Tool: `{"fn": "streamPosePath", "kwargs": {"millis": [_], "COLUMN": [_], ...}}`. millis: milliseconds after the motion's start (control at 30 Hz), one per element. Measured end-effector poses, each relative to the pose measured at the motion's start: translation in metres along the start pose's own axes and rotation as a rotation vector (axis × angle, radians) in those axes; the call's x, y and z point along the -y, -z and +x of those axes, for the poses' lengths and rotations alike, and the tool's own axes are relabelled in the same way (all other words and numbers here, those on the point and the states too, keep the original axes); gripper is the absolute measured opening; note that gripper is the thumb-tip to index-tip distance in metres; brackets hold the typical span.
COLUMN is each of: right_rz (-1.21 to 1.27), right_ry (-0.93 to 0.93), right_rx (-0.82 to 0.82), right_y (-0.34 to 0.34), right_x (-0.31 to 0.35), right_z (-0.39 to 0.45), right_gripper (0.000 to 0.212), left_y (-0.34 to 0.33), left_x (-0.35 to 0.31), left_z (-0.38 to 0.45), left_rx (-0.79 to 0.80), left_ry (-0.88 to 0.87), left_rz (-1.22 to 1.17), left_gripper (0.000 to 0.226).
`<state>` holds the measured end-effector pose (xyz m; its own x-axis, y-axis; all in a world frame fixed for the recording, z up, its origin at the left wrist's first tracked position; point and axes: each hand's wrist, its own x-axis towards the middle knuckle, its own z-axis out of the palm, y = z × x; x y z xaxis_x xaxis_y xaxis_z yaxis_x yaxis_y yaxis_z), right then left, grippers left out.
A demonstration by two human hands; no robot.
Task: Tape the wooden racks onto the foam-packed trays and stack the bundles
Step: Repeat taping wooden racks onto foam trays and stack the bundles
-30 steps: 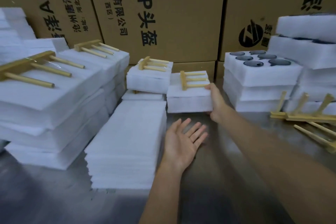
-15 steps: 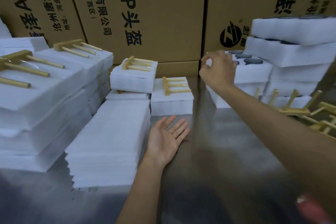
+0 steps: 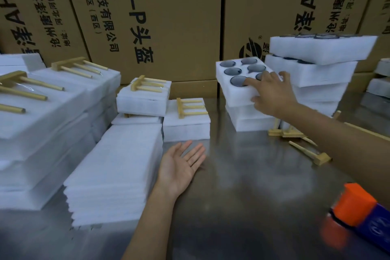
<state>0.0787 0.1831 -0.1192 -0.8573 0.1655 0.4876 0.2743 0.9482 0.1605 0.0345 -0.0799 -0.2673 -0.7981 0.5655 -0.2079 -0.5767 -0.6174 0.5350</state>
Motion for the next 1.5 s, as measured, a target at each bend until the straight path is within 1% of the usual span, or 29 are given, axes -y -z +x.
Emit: {"fn": "streamPosePath", "kwargs": {"millis": [100, 167, 233, 333, 467, 600, 833, 1000, 1067, 1133, 1200, 1300, 1400, 1500], "right_rz": [0.075, 0.121, 0.129, 0.118, 0.173, 0.200, 0.332, 0.418, 0.384, 0.335, 0.329, 0.363, 0.418, 0.467], "right_ry": [0.090, 0.136, 0.198, 0.263, 0.271, 0.279, 0.310, 0.305, 0.333, 0.333, 0.299, 0.279, 0.272, 0.253], "right_rx": [-0.093, -0.108, -0.087, 0.004, 0.151, 0.279, 0.305, 0.379, 0.375, 0.364, 0.358, 0.347, 0.359, 0.374], "right_y": [0.028, 0.050, 0.066, 0.076, 0.065, 0.046, 0.043, 0.044, 0.043, 0.040, 0.036, 0.033, 0.031, 0.029], "right_x": [0.023, 0.039, 0.052, 0.064, 0.066, 0.066, 0.066, 0.063, 0.061, 0.058, 0.054, 0.053, 0.052, 0.050], "right_z": [-0.027, -0.052, -0.084, -0.137, -0.192, -0.227, -0.231, -0.225, -0.221, -0.220, -0.220, -0.221, -0.221, -0.223], "right_gripper": [0.056, 0.055, 0.055, 0.054, 0.056, 0.054, 0.053, 0.051, 0.050, 0.049, 0.046, 0.045, 0.045, 0.047], "left_y": [0.000, -0.001, -0.003, -0.004, -0.009, -0.011, -0.017, -0.023, -0.026, -0.030, -0.033, -0.038, -0.041, -0.043], "left_x": [0.000, 0.001, 0.001, 0.001, 0.006, 0.009, 0.014, 0.017, 0.020, 0.026, 0.032, 0.039, 0.041, 0.041], "left_z": [0.000, -0.001, -0.002, -0.006, -0.014, -0.021, -0.023, -0.025, -0.025, -0.026, -0.029, -0.034, -0.038, -0.040], "left_rx": [0.003, 0.001, -0.005, -0.010, -0.030, -0.071, -0.067, -0.057, -0.068, -0.051, -0.030, -0.065, -0.064, -0.100], "left_ry": [0.001, -0.002, -0.015, -0.044, -0.093, -0.107, -0.137, -0.160, -0.181, -0.215, -0.266, -0.340, -0.368, -0.388], "left_rz": [0.003, 0.009, 0.019, 0.053, 0.073, 0.114, 0.215, 0.312, 0.393, 0.525, 0.678, 0.861, 0.893, 0.904], "left_gripper": [0.037, 0.036, 0.036, 0.038, 0.043, 0.038, 0.026, 0.027, 0.031, 0.035, 0.032, 0.030, 0.028, 0.029]}}
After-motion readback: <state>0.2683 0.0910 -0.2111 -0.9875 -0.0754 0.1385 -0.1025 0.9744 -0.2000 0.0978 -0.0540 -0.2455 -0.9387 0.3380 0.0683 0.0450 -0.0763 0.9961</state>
